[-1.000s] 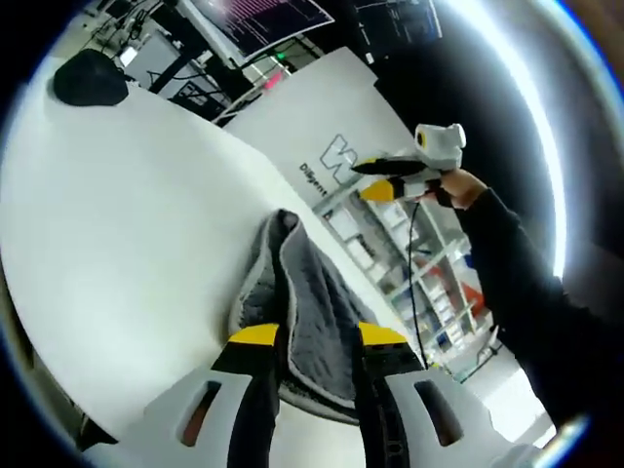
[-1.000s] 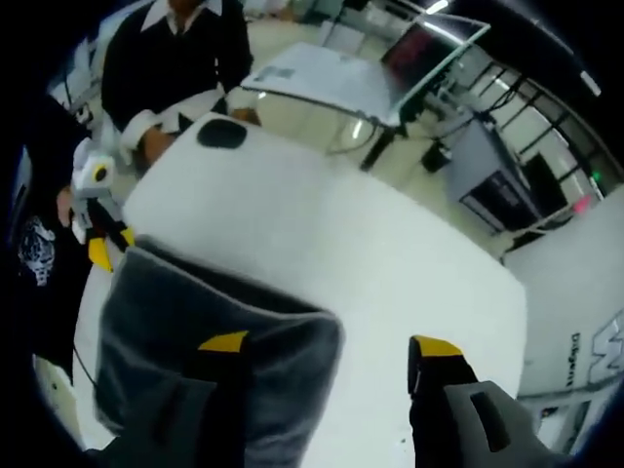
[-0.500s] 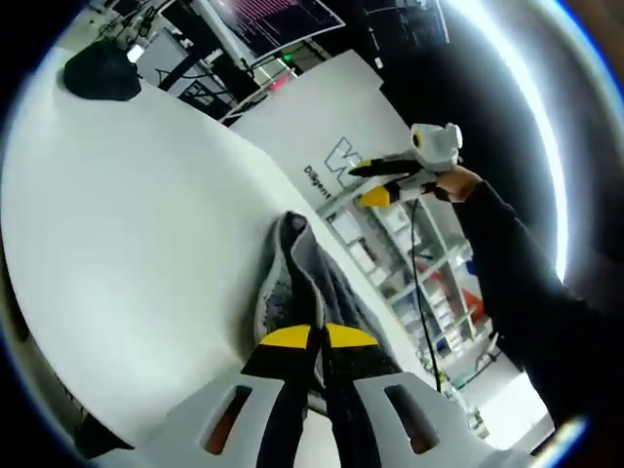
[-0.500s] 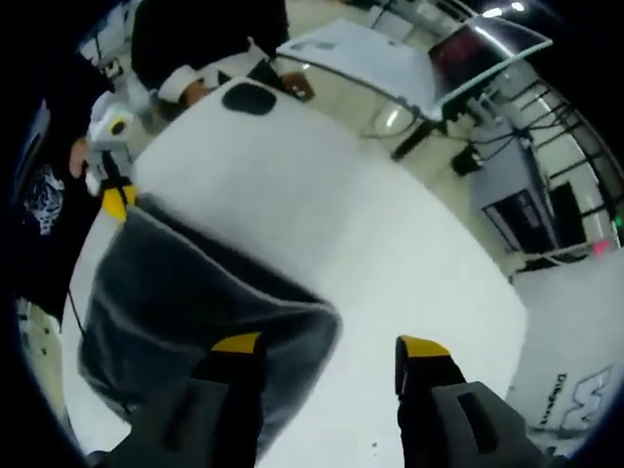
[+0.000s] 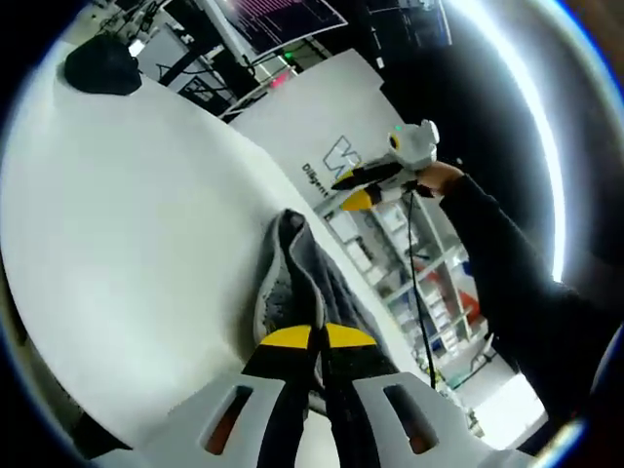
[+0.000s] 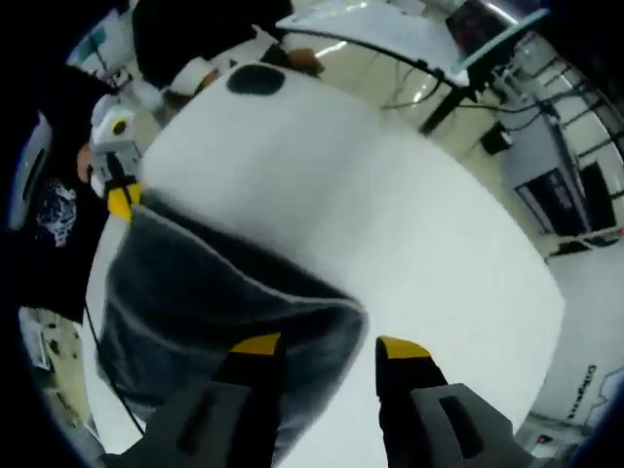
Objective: Open the folded towel by lifting each exposed corner and separating the folded layers until the towel lies flat within the target outline without major curled edges
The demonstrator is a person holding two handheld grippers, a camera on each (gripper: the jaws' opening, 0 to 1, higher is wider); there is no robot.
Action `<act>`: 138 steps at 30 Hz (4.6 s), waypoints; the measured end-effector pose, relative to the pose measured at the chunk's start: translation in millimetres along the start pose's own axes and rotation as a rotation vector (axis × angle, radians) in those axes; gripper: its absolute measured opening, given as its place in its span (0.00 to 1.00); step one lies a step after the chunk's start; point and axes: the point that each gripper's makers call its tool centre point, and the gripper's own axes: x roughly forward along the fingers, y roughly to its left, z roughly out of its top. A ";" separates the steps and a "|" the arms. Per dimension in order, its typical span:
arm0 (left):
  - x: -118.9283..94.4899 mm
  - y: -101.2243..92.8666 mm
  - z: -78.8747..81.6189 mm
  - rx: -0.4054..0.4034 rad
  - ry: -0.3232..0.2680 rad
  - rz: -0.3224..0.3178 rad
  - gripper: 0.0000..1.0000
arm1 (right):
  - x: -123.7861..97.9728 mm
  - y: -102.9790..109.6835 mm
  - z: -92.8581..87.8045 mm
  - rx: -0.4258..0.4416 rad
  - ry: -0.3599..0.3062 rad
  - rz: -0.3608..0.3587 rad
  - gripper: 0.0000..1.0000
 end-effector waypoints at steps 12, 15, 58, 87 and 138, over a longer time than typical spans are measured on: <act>-0.1 0.1 1.1 -0.015 0.011 -0.009 0.01 | 22.8 -22.3 -3.8 0.067 0.022 0.019 0.28; -0.1 0.1 1.4 -0.021 0.012 -0.013 0.01 | 30.8 -29.0 -3.5 0.158 0.004 0.009 0.31; 2.0 1.0 0.1 -0.024 0.035 -0.030 0.01 | 84.5 -34.1 -17.7 0.197 0.059 0.109 0.12; -1.7 -2.8 1.1 0.000 0.037 -0.029 0.00 | 73.8 -34.4 -21.3 0.170 0.026 0.060 0.01; -5.0 -100.4 -8.1 0.151 0.068 -0.307 0.00 | 6.9 -23.1 -63.2 0.202 -0.044 -0.113 0.00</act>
